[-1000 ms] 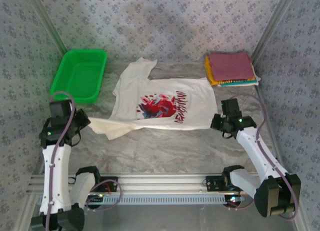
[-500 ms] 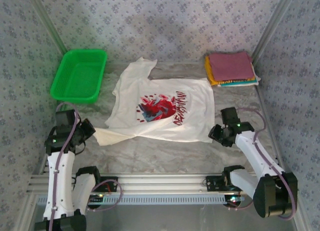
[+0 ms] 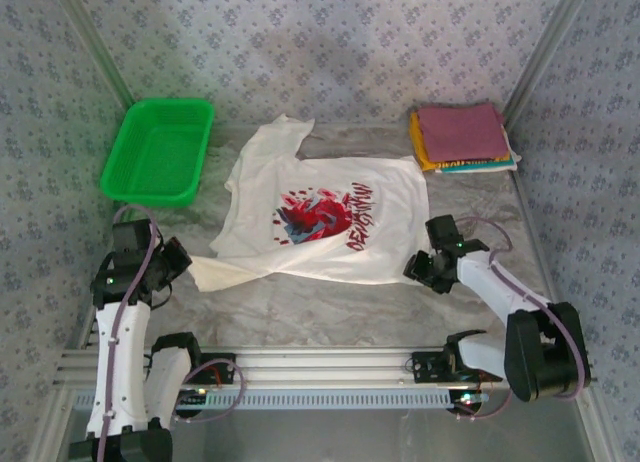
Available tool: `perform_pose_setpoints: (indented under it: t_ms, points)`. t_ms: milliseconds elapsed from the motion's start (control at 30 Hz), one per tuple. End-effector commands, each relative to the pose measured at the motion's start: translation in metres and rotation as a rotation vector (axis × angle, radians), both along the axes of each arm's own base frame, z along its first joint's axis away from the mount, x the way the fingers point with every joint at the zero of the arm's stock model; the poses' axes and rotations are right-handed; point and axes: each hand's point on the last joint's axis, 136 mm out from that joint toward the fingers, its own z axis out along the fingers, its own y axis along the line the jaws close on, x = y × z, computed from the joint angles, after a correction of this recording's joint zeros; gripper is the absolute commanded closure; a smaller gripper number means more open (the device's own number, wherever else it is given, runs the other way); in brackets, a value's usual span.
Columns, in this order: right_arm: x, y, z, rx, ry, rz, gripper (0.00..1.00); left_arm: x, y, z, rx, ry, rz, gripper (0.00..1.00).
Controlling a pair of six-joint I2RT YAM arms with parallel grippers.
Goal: Fold and stack the t-shirts
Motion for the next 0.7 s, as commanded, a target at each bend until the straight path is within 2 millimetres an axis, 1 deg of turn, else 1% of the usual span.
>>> perform_pose_setpoints:
  t_ms: [0, 100, 133, 233, 333, 533, 600, 667]
  points:
    - [0.010, 0.003, -0.005, 0.002, -0.034, 0.012, 0.54, 0.004, -0.001, 0.002, -0.015, -0.022, 0.005, 1.00]
    - [0.013, 0.001, -0.011, -0.011, -0.032, 0.013, 0.66, 0.004, -0.001, 0.002, -0.026, -0.023, 0.013, 1.00]
    - [0.013, 0.000, -0.012, -0.017, -0.028, 0.012, 0.72, 0.003, -0.002, 0.002, -0.031, -0.022, 0.016, 1.00]
    - [0.006, -0.002, -0.011, -0.012, -0.016, 0.005, 0.88, -0.003, -0.003, 0.008, -0.040, -0.020, 0.019, 1.00]
    - [-0.002, -0.006, -0.005, 0.000, -0.022, -0.011, 0.99, -0.010, -0.005, 0.016, -0.043, -0.032, 0.021, 1.00]
    - [-0.010, -0.016, 0.018, -0.010, -0.046, -0.002, 1.00, -0.016, -0.016, 0.031, -0.072, -0.086, -0.033, 1.00]
    - [-0.009, -0.018, 0.027, -0.010, -0.060, -0.001, 1.00, -0.013, -0.018, 0.044, -0.060, -0.126, -0.061, 1.00]
    - [-0.006, -0.018, 0.037, 0.005, -0.080, -0.002, 1.00, -0.008, -0.022, 0.063, -0.050, -0.198, -0.100, 1.00]
